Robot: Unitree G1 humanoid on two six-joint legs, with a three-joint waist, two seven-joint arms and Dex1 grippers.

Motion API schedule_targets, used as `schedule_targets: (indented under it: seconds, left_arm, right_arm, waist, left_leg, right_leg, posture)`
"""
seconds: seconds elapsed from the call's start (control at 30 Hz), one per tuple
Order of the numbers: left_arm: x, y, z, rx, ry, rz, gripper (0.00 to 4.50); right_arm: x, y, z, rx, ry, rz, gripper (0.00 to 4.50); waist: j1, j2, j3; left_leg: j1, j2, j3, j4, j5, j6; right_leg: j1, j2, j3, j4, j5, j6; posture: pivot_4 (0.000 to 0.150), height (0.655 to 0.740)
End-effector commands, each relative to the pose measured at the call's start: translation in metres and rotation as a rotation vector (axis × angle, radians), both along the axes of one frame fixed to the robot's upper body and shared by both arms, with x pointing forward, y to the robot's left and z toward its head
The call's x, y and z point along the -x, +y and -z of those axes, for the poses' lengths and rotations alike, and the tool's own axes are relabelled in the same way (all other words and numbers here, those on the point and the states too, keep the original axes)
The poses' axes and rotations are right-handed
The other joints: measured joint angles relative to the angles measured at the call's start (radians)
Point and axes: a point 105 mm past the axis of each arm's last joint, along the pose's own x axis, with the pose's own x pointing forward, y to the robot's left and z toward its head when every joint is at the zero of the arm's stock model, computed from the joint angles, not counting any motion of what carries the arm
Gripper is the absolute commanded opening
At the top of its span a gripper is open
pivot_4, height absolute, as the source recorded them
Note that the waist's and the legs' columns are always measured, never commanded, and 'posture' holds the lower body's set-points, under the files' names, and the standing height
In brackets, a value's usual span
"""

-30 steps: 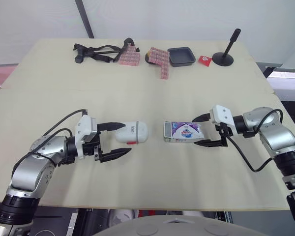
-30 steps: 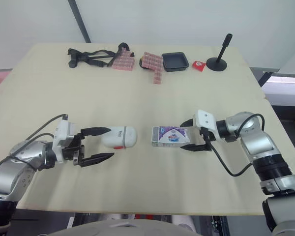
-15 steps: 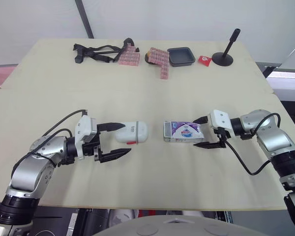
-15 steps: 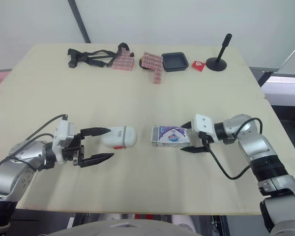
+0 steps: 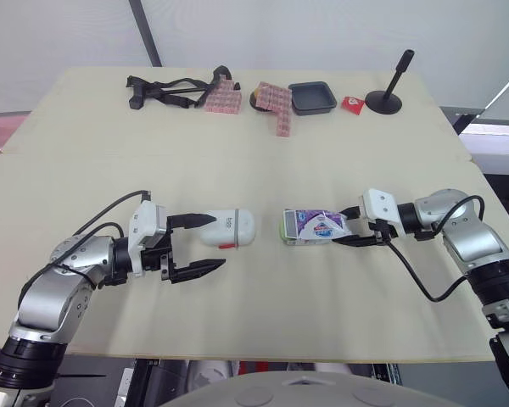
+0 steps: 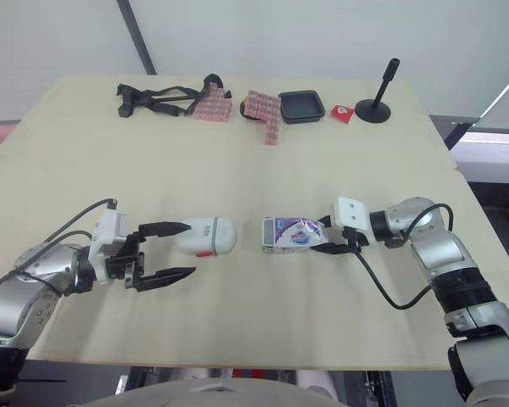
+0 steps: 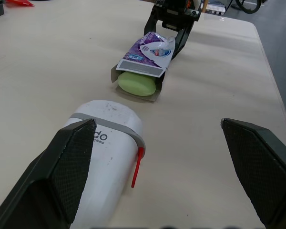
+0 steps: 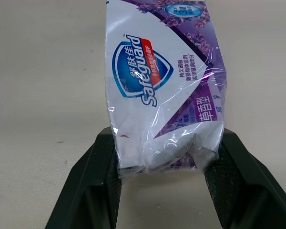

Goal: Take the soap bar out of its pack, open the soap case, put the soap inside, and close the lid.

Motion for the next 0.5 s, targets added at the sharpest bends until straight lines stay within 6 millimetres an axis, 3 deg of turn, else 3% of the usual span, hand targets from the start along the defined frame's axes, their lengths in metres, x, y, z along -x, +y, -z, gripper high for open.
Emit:
schedule_targets:
  seconds: [0.03, 0.5]
  left_arm:
    - [0.003, -0.002, -0.006, -0.011, -0.037, 0.017, 4.5]
    - [0.003, -0.003, -0.005, -0.018, -0.03, 0.011, 4.5]
  right_arm:
    - [-0.001, -0.002, -0.005, 0.007, -0.024, 0.003, 2.39]
    - [0.001, -0.013, -0.039, 0.121, -0.065, -0.017, 2.39]
  waist:
    - [0.0, 0.0, 0.0]
    - [0.001, 0.0, 0.0]
  left_leg:
    - [0.0, 0.0, 0.0, 0.0, 0.0, 0.0]
    - [0.0, 0.0, 0.0, 0.0, 0.0, 0.0]
  right_leg:
    - [0.0, 0.0, 0.0, 0.0, 0.0, 0.0]
    - [0.0, 0.0, 0.0, 0.0, 0.0, 0.0]
  posture:
    - [0.15, 0.74]
    - [0.15, 0.74]
